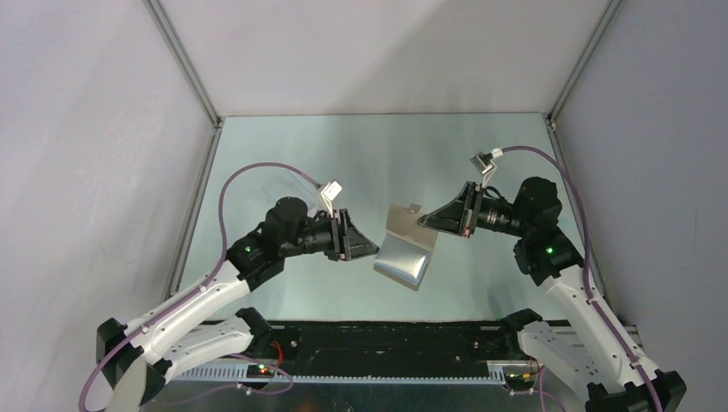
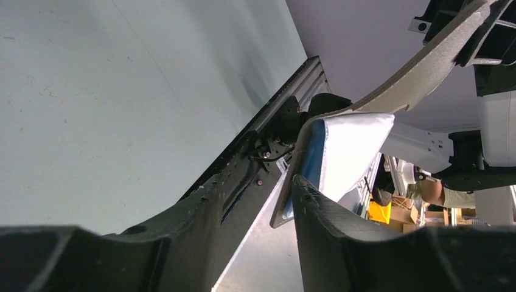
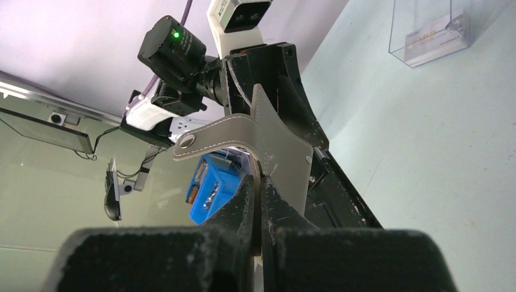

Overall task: Put the credit cards into the card holder
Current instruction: Turn over the card slot in the card holder.

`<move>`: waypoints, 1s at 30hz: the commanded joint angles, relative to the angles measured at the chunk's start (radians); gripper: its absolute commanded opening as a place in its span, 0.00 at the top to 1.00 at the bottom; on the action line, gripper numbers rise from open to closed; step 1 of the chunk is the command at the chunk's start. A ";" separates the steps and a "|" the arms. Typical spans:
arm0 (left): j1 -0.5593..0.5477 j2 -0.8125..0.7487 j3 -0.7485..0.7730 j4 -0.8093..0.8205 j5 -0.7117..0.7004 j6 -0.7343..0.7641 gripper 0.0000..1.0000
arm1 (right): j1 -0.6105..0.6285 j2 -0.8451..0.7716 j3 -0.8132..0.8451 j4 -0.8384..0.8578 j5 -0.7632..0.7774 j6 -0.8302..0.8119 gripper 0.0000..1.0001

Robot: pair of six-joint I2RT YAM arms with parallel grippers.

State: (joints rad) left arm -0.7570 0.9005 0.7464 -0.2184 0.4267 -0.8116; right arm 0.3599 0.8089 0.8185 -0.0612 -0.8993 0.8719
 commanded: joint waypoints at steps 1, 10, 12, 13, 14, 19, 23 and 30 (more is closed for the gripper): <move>-0.008 -0.017 0.049 0.031 0.000 0.017 0.51 | -0.002 0.003 0.008 -0.003 -0.013 -0.028 1.00; -0.008 -0.037 0.052 0.027 -0.005 0.017 0.53 | -0.003 0.015 0.008 -0.048 -0.008 -0.064 1.00; -0.014 -0.036 0.059 0.025 -0.002 0.020 0.52 | -0.003 0.018 0.008 -0.052 -0.006 -0.070 1.00; -0.015 -0.034 0.063 0.026 0.002 0.022 0.51 | -0.002 0.019 0.008 -0.053 -0.005 -0.070 1.00; -0.015 -0.031 0.065 0.026 0.003 0.024 0.51 | -0.001 0.019 0.007 -0.053 -0.004 -0.070 1.00; -0.017 -0.025 0.063 -0.030 -0.096 0.047 0.51 | -0.001 0.019 0.008 -0.052 -0.006 -0.070 1.00; -0.030 0.009 0.054 -0.051 -0.123 0.046 0.50 | -0.001 0.016 0.008 -0.064 -0.007 -0.075 1.00; -0.089 0.054 0.078 -0.052 -0.115 0.067 0.51 | -0.001 0.015 0.008 -0.092 0.003 -0.088 1.00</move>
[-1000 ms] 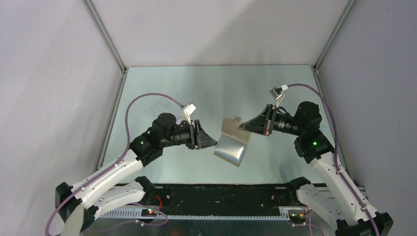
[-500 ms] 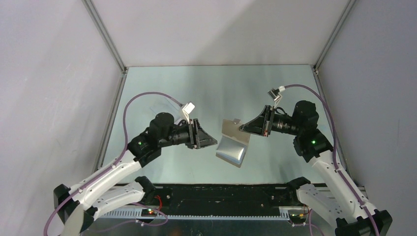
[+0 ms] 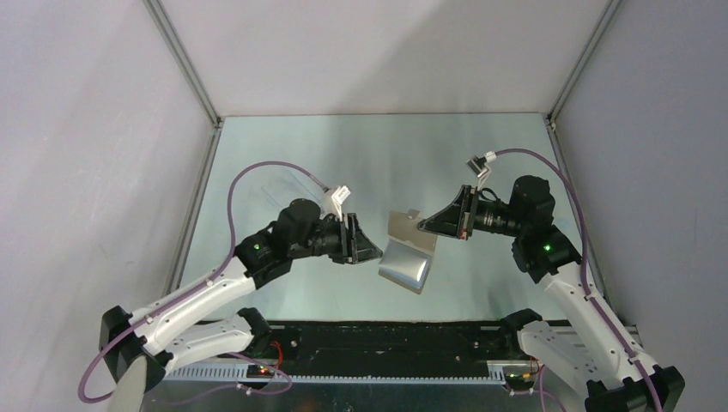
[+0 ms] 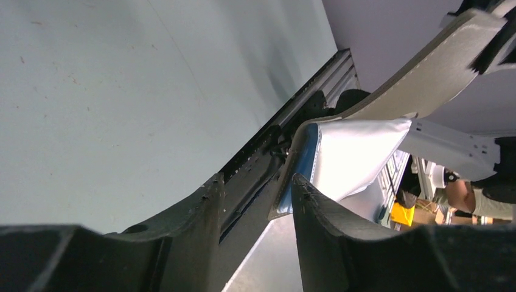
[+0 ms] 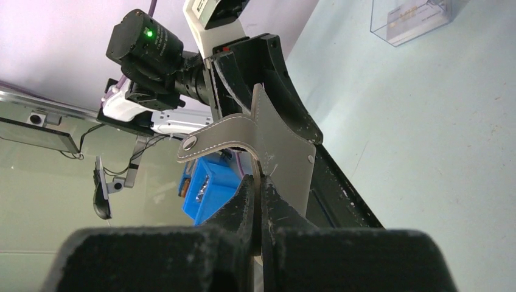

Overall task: Put the credit cards into the card holder
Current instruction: Turn over the card slot in the card holder.

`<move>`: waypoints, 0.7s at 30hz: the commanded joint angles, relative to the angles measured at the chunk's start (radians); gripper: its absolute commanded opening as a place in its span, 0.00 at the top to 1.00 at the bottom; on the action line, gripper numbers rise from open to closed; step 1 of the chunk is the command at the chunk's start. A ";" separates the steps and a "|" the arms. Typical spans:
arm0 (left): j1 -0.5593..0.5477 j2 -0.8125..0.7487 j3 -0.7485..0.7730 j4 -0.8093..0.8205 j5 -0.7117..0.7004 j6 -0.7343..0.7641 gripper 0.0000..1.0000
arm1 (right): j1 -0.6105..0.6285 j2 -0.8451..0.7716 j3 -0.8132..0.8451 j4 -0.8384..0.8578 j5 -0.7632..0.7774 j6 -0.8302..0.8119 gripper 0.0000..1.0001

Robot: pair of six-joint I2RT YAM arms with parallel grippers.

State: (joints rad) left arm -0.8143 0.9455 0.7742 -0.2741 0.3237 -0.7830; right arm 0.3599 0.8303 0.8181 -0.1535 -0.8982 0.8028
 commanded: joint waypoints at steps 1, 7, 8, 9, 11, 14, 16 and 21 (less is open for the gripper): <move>-0.040 0.009 0.051 0.003 -0.012 0.039 0.51 | -0.001 -0.008 0.009 -0.002 0.003 -0.022 1.00; -0.048 -0.017 0.063 0.004 -0.011 0.035 0.55 | 0.001 -0.007 0.007 -0.041 0.013 -0.042 1.00; -0.050 -0.020 0.066 0.004 -0.010 0.035 0.56 | 0.002 -0.007 0.008 -0.044 0.015 -0.043 1.00; -0.049 -0.026 0.068 0.004 -0.008 0.035 0.56 | 0.003 -0.007 0.007 -0.047 0.018 -0.047 1.00; -0.051 -0.032 0.073 0.005 -0.006 0.034 0.57 | 0.005 -0.007 0.004 -0.043 0.017 -0.043 1.00; -0.055 -0.033 0.081 0.005 -0.005 0.033 0.57 | 0.008 -0.008 -0.012 -0.022 0.012 -0.027 1.00; -0.057 -0.032 0.083 0.007 -0.008 0.030 0.55 | 0.011 -0.009 -0.022 0.000 0.006 -0.007 1.00; -0.057 -0.011 0.074 0.045 -0.013 0.017 0.48 | 0.033 -0.012 -0.027 0.035 -0.017 0.009 1.00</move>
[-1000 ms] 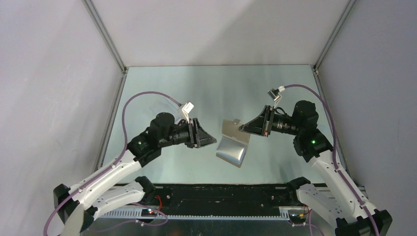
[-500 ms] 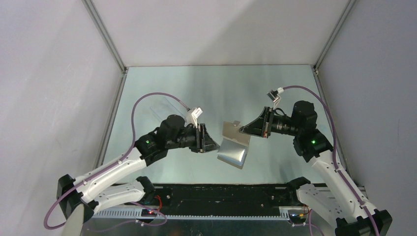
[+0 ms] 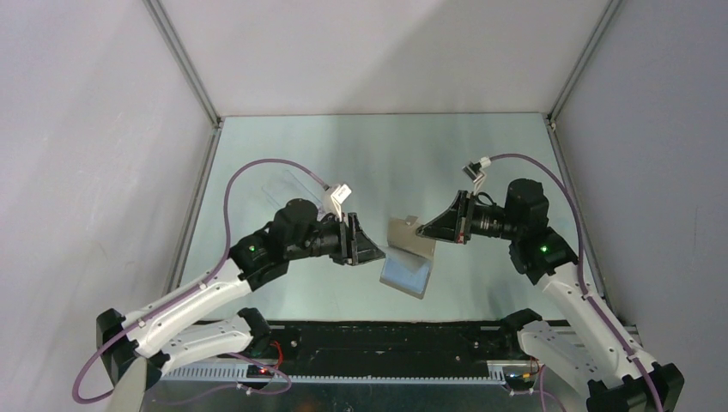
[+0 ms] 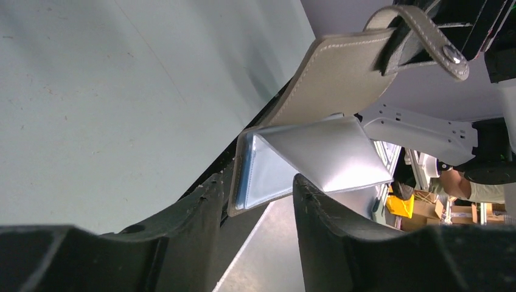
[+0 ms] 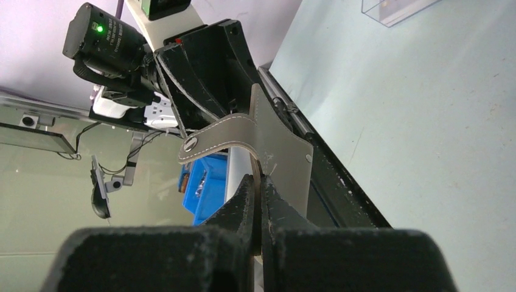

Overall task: Put the credit cards into the card holder
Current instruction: Turn over the card slot in the card holder.

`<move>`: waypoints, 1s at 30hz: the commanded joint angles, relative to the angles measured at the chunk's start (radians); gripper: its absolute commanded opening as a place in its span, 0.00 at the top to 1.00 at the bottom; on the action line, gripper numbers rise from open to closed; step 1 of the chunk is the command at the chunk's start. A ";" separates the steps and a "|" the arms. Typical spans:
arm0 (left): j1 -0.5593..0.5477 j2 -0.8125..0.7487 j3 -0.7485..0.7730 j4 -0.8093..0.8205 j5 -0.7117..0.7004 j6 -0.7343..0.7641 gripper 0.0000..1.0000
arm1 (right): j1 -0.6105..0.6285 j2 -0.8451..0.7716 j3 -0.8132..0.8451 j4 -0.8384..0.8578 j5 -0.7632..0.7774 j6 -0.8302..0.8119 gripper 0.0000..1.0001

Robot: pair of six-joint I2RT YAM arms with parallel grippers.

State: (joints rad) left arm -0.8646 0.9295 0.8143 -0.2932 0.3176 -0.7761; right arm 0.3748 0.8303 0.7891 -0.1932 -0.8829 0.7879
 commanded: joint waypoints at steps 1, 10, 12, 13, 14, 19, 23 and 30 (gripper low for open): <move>-0.007 0.008 0.032 0.082 -0.007 0.008 0.45 | 0.021 -0.013 0.002 0.076 -0.036 0.027 1.00; -0.009 0.067 -0.015 0.335 0.082 -0.047 0.27 | 0.063 -0.025 0.002 0.081 -0.077 0.048 1.00; -0.010 0.083 -0.016 0.348 0.097 -0.046 0.27 | 0.064 -0.032 0.002 0.096 -0.084 0.067 1.00; -0.010 0.090 -0.017 0.358 0.105 -0.046 0.27 | 0.064 -0.035 0.002 0.111 -0.087 0.083 1.00; -0.010 0.093 -0.018 0.361 0.109 -0.047 0.27 | 0.063 -0.034 0.002 0.119 -0.094 0.092 1.00; -0.011 0.097 -0.034 0.429 0.165 -0.075 0.33 | 0.061 -0.035 0.002 0.197 -0.108 0.166 1.00; -0.013 0.074 -0.059 0.493 0.193 -0.095 0.43 | 0.057 -0.027 0.002 0.265 -0.108 0.218 1.00; -0.014 0.032 -0.090 0.534 0.193 -0.108 0.77 | 0.053 -0.001 0.002 0.279 -0.093 0.247 1.00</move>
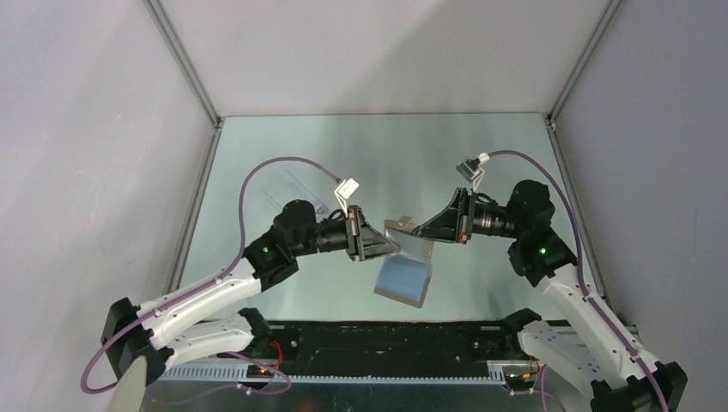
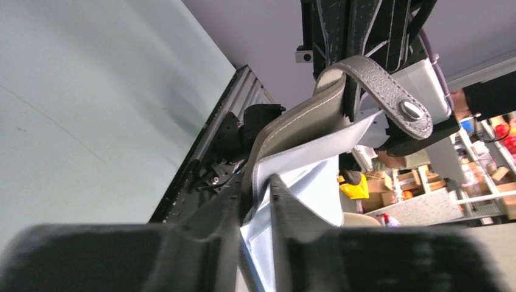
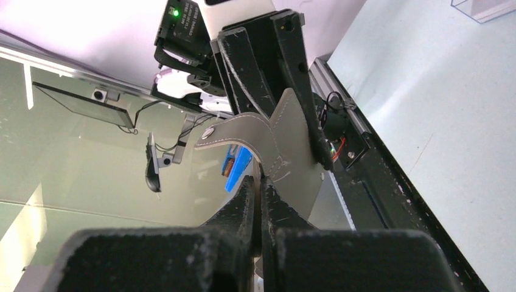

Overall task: Put the credit cards into the card holder
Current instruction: Turn over the card slot in the card holder.

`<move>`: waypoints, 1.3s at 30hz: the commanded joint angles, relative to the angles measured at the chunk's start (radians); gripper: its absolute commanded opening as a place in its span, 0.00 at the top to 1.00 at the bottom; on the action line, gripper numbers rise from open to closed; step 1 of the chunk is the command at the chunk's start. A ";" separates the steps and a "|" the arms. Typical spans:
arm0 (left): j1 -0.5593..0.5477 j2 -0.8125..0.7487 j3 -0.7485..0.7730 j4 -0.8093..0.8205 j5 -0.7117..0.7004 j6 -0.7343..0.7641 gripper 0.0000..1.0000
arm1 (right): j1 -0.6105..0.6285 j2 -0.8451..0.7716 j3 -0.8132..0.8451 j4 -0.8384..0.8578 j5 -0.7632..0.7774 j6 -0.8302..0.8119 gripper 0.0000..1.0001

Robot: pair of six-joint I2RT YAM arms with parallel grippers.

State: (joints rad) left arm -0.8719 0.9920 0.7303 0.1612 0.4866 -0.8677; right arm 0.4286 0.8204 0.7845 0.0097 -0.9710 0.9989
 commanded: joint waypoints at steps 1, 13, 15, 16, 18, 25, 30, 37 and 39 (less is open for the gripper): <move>-0.006 -0.033 -0.011 0.080 0.020 -0.020 0.89 | -0.001 0.009 0.007 0.075 0.001 0.035 1.00; -0.006 -0.064 -0.050 0.081 -0.061 -0.069 1.00 | -0.129 -0.093 0.007 -0.127 0.017 -0.097 0.18; -0.004 -0.069 -0.050 0.082 -0.065 -0.072 1.00 | -0.149 -0.108 0.007 -0.154 -0.004 -0.121 0.13; -0.005 -0.071 -0.050 0.082 -0.065 -0.072 1.00 | -0.152 -0.111 0.007 -0.176 -0.014 -0.131 0.10; -0.005 -0.071 -0.043 0.082 -0.060 -0.070 1.00 | -0.146 -0.104 0.007 -0.214 -0.024 -0.161 0.09; -0.005 -0.069 -0.001 0.082 -0.015 -0.062 1.00 | -0.030 -0.043 0.007 -0.198 -0.018 -0.216 0.09; -0.006 -0.075 0.004 0.082 0.002 -0.064 1.00 | 0.060 0.041 0.007 -0.120 0.017 -0.195 0.31; -0.006 -0.118 -0.046 0.083 -0.031 -0.084 0.50 | 0.050 0.046 0.007 -0.025 0.045 -0.151 1.00; -0.005 -0.130 -0.071 0.082 -0.054 -0.096 0.31 | 0.038 0.015 0.007 -0.032 0.074 -0.153 1.00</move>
State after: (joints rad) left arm -0.8749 0.9058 0.6834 0.2047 0.4583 -0.9440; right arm 0.4877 0.8890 0.7807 -0.0959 -0.9463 0.8375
